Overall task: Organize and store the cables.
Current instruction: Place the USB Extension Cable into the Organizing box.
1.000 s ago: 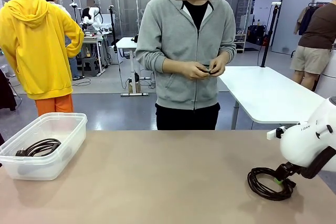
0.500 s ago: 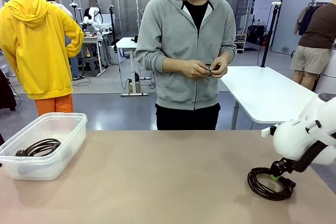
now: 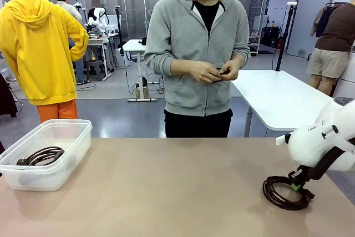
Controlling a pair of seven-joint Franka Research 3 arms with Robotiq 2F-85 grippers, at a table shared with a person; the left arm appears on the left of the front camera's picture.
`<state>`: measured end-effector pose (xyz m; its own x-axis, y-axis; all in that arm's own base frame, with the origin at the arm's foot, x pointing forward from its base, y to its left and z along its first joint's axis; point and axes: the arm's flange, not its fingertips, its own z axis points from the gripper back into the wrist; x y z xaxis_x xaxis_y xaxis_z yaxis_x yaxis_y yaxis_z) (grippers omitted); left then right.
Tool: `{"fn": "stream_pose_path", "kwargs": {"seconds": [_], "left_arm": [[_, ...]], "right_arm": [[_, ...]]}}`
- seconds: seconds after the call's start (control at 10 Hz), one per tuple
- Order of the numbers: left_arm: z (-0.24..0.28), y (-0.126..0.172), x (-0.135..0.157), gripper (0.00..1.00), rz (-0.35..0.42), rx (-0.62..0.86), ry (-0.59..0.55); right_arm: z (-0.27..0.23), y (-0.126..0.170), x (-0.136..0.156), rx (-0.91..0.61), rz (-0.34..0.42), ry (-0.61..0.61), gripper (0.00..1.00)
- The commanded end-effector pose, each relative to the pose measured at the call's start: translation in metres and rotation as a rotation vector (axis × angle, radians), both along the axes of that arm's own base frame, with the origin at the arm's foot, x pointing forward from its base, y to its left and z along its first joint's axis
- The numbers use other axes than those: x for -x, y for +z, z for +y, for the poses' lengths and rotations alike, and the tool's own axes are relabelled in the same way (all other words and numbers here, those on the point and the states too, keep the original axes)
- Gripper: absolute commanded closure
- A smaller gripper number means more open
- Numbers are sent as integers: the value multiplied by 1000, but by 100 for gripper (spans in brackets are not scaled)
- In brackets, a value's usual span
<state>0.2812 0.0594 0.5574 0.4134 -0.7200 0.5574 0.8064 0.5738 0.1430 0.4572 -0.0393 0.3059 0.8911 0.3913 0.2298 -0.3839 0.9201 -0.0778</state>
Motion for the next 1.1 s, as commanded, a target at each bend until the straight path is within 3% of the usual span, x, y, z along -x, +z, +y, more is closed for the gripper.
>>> {"fn": "stream_pose_path", "kwargs": {"seconds": [0.0,0.2,0.6,0.8,1.0], "left_arm": [[-1,0,-1,0,4,-3,14],[-1,0,-1,0,4,-3,14],[-1,0,-1,0,4,-3,14],[-1,0,-1,0,4,-3,14],[-1,0,-1,0,4,-3,14]], "right_arm": [[4,3,-5,8,18,-27,100],[3,21,-6,-5,15,-43,100],[18,102,-1,-24,55,-105,100],[14,109,5,-33,45,-132,100],[13,102,1,-35,40,-81,100]]}}
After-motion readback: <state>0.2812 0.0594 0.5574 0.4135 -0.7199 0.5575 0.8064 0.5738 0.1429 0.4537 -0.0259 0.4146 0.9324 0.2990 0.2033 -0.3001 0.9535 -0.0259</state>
